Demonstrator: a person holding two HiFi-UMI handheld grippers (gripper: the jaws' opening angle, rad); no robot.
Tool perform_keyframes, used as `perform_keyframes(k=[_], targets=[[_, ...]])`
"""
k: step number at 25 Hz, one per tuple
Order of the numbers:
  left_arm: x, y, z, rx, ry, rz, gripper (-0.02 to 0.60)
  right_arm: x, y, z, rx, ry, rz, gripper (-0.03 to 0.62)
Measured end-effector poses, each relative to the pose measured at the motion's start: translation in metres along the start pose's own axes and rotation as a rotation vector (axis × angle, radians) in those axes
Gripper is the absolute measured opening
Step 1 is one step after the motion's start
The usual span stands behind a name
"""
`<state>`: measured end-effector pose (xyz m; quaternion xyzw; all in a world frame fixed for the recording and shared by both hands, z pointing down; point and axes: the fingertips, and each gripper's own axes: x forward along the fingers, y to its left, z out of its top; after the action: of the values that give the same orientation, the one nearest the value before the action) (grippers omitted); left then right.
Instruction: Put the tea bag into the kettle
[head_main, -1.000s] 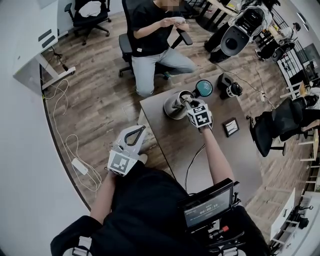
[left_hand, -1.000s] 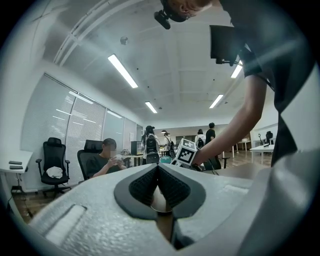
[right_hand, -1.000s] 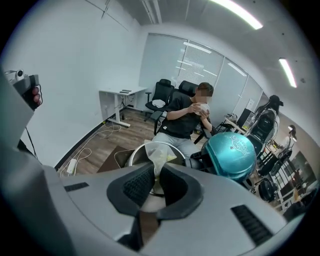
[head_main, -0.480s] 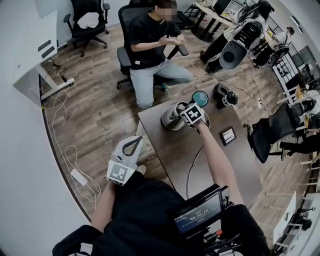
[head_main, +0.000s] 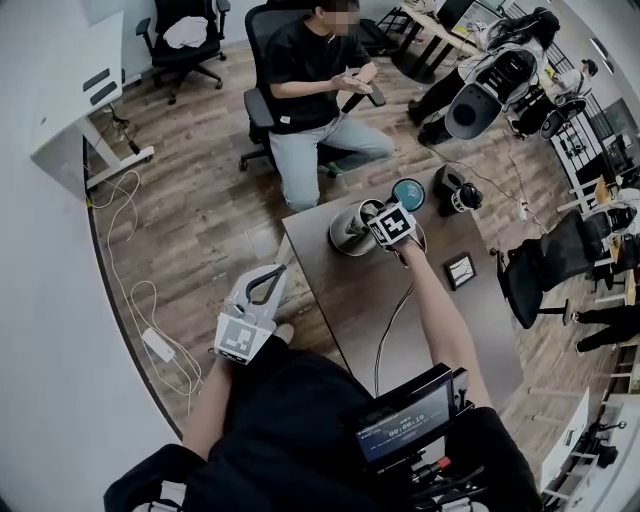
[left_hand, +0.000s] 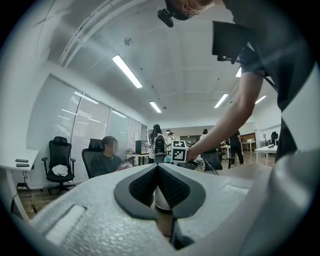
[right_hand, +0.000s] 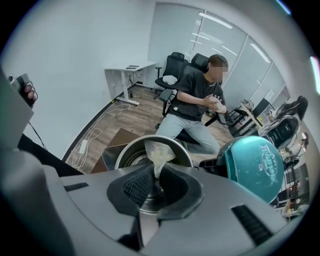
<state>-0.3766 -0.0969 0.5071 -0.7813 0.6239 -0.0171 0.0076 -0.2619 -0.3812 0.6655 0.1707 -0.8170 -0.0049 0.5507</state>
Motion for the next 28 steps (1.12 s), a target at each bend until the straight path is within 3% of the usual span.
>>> perform_keyframes(k=[7,13,17,21,28], targets=[[-0.003,0.005,-0.003,0.001,0.003,0.016,0.002,-0.002,0.003,0.002,0.042,-0.049,0.023,0.035],[-0.013,0.002,-0.009,0.002,0.007,0.003,0.002,-0.008,0.009,0.003,0.159,-0.129,0.047,0.095],[-0.017,0.003,-0.009,-0.024,0.007,0.015,0.002,-0.015,0.011,0.008,0.183,-0.227,-0.005,0.095],[-0.015,-0.001,-0.013,-0.002,0.016,-0.021,0.002,-0.031,0.011,0.004,0.192,-0.304,-0.107,0.095],[-0.001,-0.023,-0.017,-0.016,0.029,-0.104,0.002,-0.103,0.034,0.003,0.277,-0.572,-0.175,0.095]])
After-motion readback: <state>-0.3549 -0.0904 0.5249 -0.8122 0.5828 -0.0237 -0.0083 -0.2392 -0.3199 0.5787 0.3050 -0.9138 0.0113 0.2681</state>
